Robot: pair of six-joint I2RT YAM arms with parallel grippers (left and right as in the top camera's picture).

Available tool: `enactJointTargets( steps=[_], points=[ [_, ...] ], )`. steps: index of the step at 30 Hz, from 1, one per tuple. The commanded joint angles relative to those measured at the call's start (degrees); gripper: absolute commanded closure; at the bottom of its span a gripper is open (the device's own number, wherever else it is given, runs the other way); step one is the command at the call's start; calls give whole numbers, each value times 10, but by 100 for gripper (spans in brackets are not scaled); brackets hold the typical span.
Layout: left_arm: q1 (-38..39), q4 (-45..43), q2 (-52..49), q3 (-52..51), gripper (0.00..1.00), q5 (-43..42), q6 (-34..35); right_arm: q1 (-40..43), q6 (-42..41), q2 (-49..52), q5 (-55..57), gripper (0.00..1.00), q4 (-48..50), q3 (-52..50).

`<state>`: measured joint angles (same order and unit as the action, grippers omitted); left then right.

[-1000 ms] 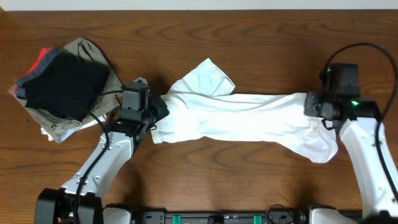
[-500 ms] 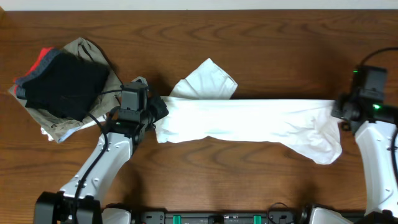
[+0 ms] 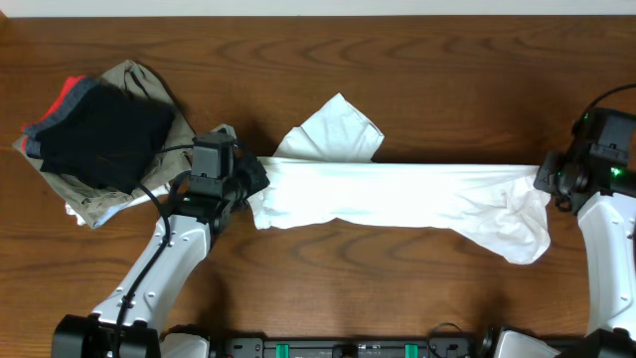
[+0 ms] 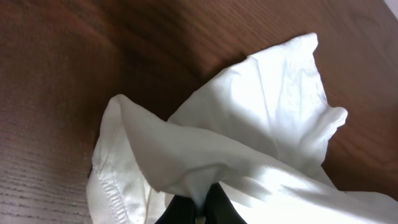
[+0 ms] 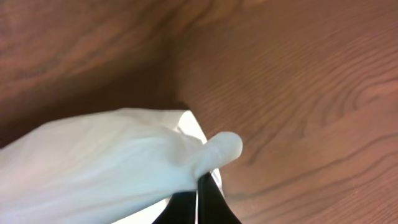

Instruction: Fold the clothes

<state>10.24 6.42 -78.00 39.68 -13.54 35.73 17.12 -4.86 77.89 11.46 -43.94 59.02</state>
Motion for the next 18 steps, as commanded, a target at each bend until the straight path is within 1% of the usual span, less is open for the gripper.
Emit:
enactJointTargets(
  steps=[1, 6, 8, 13, 15, 18],
  points=[
    [-4, 4, 5, 7, 94, 9, -10, 7, 6, 6, -15, 95, -14, 0],
    [-4, 4, 5, 7, 94, 9, -12, 7, 6, 10, -11, 95, -42, 0],
    [-4, 4, 5, 7, 94, 9, -12, 7, 6, 12, -10, 90, -40, -1],
    [-4, 5, 5, 7, 94, 9, -12, 7, 2, 19, -13, 81, -40, -1],
    [-4, 6, 5, 7, 94, 9, -12, 7, -3, 21, -14, 78, -63, -2],
    [-4, 8, 5, 7, 94, 9, -13, 7, -50, 26, -14, 76, -111, -8]
  ],
)
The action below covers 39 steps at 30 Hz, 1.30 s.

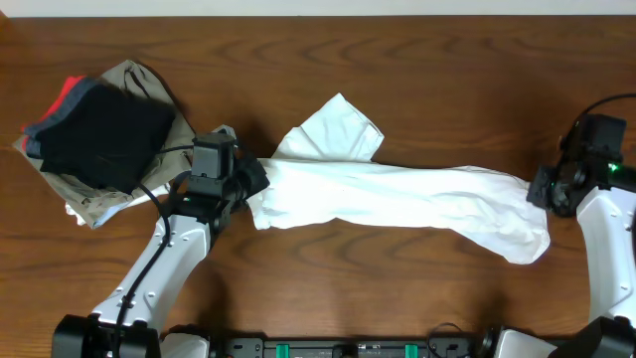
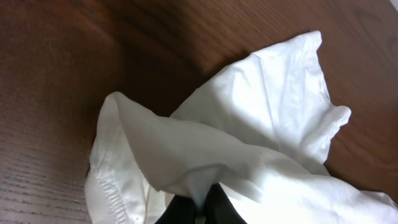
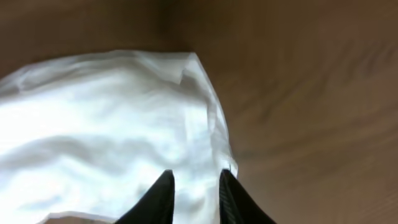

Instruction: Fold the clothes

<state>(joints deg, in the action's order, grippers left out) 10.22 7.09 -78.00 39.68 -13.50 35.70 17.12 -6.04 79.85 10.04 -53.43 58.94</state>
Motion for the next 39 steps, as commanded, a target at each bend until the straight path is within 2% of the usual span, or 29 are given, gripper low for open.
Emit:
enactJointTargets(
  steps=[1, 7, 10, 12, 14, 17, 18, 20, 22, 24, 31, 39],
  points=[
    [-4, 2, 5, 7, 94, 9, -12, 7, -53, 9, 0, 76, -25, -12],
    [-4, 2, 5, 7, 94, 9, -12, 8, -79, 12, 10, 75, 18, -76],
    [-4, 4, 5, 7, 94, 9, -12, 8, -69, 12, 20, 80, 54, -106],
    [-4, 5, 5, 7, 94, 9, -12, 8, -42, 12, 19, 79, 67, -115],
    [-4, 6, 5, 7, 94, 9, -12, 8, -2, 12, 15, 75, 76, -116],
    [-4, 6, 5, 7, 94, 9, -12, 8, 117, 12, -30, 67, 84, -108],
    [-4, 6, 5, 7, 94, 9, -12, 8, 136, 12, -39, 67, 81, -104],
    [-4, 6, 5, 7, 94, 9, -12, 8, 148, 12, -51, 67, 71, -95],
    [-4, 6, 5, 7, 94, 9, -12, 8, 174, 12, -47, 72, 55, -90],
    [-4, 6, 5, 7, 94, 9, -12, 8, 201, 12, -26, 69, 40, -89],
    [-4, 6, 5, 7, 94, 9, -13, 8, 216, 13, 65, 53, 27, -89],
    [-4, 6, 5, 7, 94, 9, -14, 8, 294, 15, 82, 50, 57, -89]
  ],
)
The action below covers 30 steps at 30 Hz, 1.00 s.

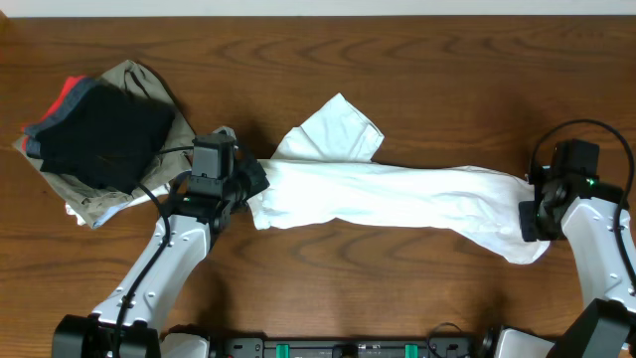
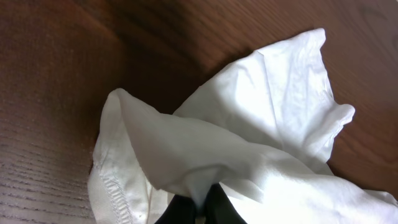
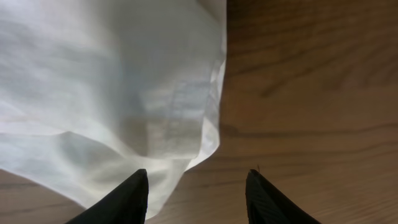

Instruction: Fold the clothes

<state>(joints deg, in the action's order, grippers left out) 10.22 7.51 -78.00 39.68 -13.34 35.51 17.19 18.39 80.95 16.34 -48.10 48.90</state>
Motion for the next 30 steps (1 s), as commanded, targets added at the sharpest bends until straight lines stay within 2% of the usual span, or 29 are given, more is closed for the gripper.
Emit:
enactJointTargets(
  steps=[1, 6, 12, 30],
  points=[
    [-4, 2, 5, 7, 94, 7, -12, 7, 57, 4, 19, 50, 5, 11],
    [-4, 2, 5, 7, 94, 7, -12, 7, 109, 4, 19, 51, -9, 11],
    [-4, 2, 5, 7, 94, 7, -12, 7, 133, 7, 19, 52, -23, 11],
    [-4, 2, 5, 7, 94, 7, -12, -10, 134, 65, 19, 52, 19, 11]
  ],
)
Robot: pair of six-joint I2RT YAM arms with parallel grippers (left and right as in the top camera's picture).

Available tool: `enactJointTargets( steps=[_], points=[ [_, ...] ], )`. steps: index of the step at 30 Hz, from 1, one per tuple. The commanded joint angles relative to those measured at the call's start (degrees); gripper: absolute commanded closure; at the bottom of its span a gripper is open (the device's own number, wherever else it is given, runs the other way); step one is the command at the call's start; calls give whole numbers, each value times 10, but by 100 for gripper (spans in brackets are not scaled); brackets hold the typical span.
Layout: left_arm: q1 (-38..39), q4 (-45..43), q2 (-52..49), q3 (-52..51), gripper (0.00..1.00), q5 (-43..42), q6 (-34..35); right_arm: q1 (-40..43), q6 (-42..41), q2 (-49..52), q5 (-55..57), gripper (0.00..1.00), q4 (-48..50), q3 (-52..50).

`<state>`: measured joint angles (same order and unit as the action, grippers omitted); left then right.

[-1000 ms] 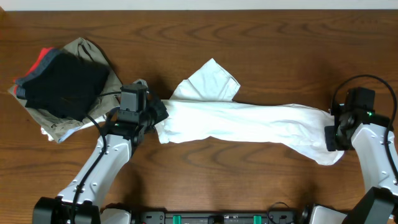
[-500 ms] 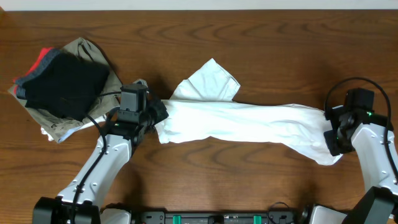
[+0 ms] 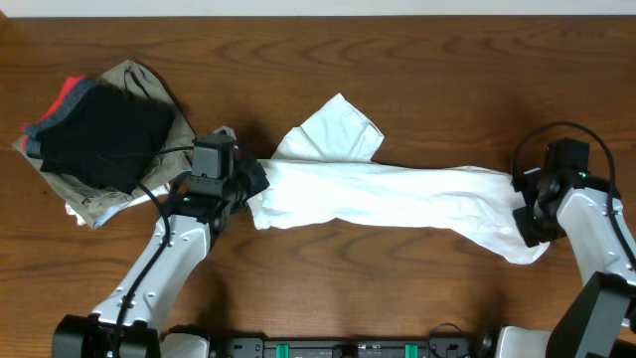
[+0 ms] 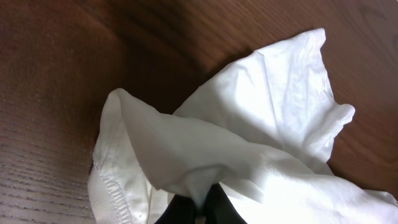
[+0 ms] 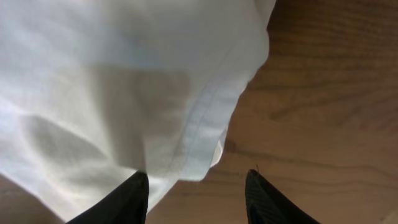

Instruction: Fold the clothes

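Observation:
A white garment lies stretched in a long band across the wooden table, with a loose flap sticking up behind its left part. My left gripper is shut on the garment's left end, where the cloth bunches between the black fingers. At the right end my right gripper is open, its fingers spread wide over the hemmed corner of the cloth, holding nothing.
A pile of folded clothes, dark on top over tan with red and blue edges, sits at the far left. The table's back edge runs along the top. Bare wood lies in front of the garment.
My right gripper, still open, has shifted slightly inward over the garment's right corner, so more cloth fills its view. The left gripper and the garment's left end have not moved.
Both grippers first held the garment taut by its ends. Then the right gripper was open and the right end lay slack on the table. It then sat lower, near the bottom right corner, and now hangs open over that hem. The left has kept its hold throughout.

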<state>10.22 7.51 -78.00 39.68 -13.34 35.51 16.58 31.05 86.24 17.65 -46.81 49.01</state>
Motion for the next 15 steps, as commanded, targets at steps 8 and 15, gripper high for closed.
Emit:
enactJointTargets(
  steps=[8, 15],
  points=[
    [-4, 2, 5, 7, 94, 7, -12, -4, 8, 30, 6, 53, 26, 10],
    [-4, 2, 5, 7, 94, 7, -12, -5, 7, 30, 3, 65, 50, 10]
  ],
)
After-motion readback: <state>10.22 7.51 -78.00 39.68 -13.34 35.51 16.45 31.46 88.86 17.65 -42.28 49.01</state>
